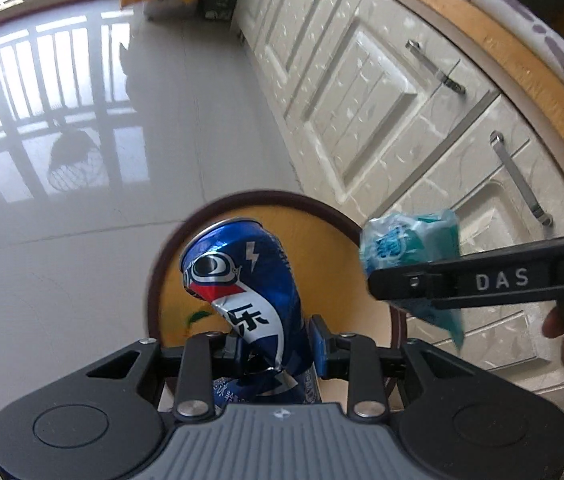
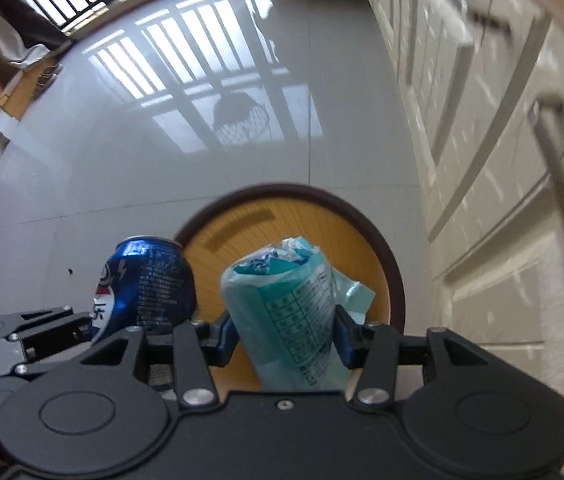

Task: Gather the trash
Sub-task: 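Open left tool to drop the can while right tool drops the teal bag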

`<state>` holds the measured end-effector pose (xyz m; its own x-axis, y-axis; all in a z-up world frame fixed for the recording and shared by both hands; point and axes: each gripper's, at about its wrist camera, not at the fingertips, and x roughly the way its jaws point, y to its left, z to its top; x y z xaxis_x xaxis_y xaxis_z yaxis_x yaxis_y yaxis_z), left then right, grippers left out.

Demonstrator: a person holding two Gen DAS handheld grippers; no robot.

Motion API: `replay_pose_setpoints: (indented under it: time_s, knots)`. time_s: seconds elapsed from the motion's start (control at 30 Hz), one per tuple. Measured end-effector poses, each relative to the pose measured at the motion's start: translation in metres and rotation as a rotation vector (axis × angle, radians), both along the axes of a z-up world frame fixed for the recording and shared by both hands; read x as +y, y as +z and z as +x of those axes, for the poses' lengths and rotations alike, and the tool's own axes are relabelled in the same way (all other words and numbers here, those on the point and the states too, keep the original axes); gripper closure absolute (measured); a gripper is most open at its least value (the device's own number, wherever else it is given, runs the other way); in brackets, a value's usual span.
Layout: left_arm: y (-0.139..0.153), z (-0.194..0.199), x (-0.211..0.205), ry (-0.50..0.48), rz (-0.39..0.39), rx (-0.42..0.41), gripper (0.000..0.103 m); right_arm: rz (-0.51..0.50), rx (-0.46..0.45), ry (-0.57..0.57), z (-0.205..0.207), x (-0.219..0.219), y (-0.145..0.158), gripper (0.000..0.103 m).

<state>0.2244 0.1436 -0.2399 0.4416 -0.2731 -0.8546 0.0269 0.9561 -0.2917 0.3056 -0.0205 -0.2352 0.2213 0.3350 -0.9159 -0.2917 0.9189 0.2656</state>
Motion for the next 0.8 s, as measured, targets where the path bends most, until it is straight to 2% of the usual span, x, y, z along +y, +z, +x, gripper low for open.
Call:
replay_pose_setpoints:
  time_s: [0.1, 0.23, 0.47, 0.6, 0.63, 0.7, 0.77, 0.8]
  knots:
    - [-0.02, 0.003, -0.003, 0.003, -0.019, 0.03, 0.071, -0.005, 0.036, -0.015, 0.006, -0.003, -0.015, 0.053]
    - [-0.039, 0.007, -0.01, -0.019, -0.005, 0.058, 0.071, 0.005, 0.063, -0.019, 0.009, -0.003, -0.028, 0.052]
    - [-0.058, 0.012, -0.014, -0.046, 0.03, 0.083, 0.071, 0.041, 0.081, -0.004, 0.012, 0.002, -0.039, 0.047]
    - [-0.061, 0.02, -0.014, -0.056, 0.071, 0.078, 0.07, 0.03, 0.052, 0.006, 0.013, 0.002, -0.041, 0.031]
    - [-0.061, 0.022, -0.014, -0.059, 0.076, 0.083, 0.068, 0.029, 0.053, 0.009, 0.014, 0.002, -0.042, 0.025]
    - [-0.063, 0.025, -0.013, -0.065, 0.08, 0.095, 0.054, 0.024, 0.059, 0.011, 0.014, 0.002, -0.043, 0.018]
    - [-0.063, 0.024, -0.015, -0.079, 0.095, 0.096, 0.041, 0.013, 0.062, 0.019, 0.014, 0.003, -0.044, 0.018]
    - [-0.063, 0.024, -0.016, -0.085, 0.099, 0.103, 0.038, 0.007, 0.067, 0.023, 0.014, 0.003, -0.044, 0.017]
